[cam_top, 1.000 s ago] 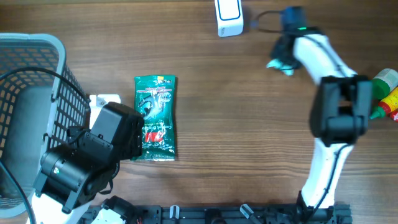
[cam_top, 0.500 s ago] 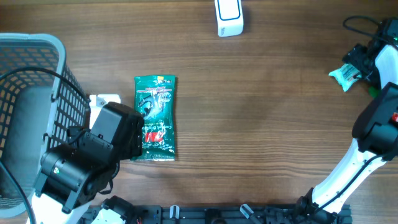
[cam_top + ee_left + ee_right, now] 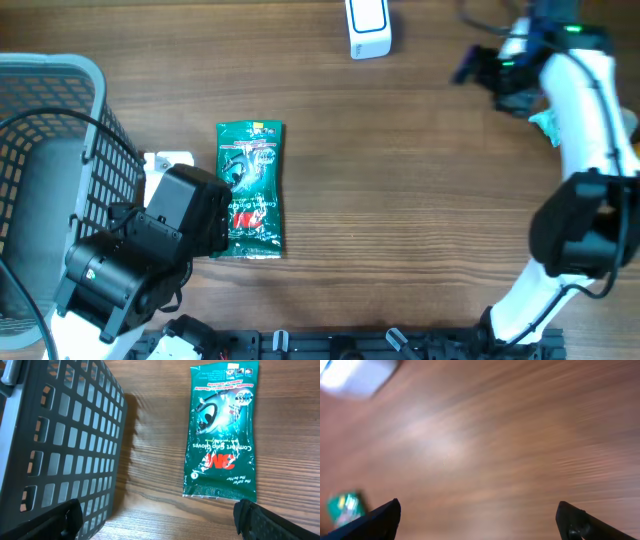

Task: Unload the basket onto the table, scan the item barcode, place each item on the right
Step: 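Move the right gripper right and drop the wipes pack at the edge, then reach the right gripper to the green 3M gloves pack and grasp it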

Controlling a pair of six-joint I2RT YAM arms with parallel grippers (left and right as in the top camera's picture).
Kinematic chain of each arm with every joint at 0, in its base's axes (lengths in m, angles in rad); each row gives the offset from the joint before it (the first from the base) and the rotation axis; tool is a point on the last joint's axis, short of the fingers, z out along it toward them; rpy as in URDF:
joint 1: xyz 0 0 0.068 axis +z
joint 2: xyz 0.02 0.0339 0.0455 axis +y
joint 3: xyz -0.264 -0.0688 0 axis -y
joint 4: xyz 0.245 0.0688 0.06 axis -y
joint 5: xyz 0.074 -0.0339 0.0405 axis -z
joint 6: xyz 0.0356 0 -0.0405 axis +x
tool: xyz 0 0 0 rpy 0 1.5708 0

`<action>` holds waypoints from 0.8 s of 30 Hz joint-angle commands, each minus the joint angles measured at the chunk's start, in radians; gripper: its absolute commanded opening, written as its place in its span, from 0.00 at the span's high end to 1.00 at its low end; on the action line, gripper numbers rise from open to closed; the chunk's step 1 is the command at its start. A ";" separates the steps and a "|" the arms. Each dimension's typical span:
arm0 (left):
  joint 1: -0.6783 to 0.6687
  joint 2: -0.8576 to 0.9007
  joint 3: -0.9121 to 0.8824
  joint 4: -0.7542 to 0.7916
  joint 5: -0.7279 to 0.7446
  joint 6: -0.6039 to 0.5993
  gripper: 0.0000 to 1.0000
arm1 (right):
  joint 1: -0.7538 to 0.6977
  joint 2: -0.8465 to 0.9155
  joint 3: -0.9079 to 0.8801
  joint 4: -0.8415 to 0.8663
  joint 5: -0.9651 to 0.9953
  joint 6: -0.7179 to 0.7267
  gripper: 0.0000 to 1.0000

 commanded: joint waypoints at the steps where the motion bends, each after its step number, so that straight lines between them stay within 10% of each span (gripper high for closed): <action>1: 0.008 -0.001 -0.003 0.000 0.002 -0.016 0.00 | 0.184 0.000 -0.083 0.009 -0.079 0.044 0.00; 12: 0.008 -0.001 -0.003 0.000 0.002 -0.017 0.00 | 0.723 0.023 -0.314 0.488 -0.039 0.290 0.00; 24: 0.008 -0.001 -0.003 0.000 0.002 -0.017 0.00 | 0.948 0.163 -0.314 0.674 0.246 0.387 0.01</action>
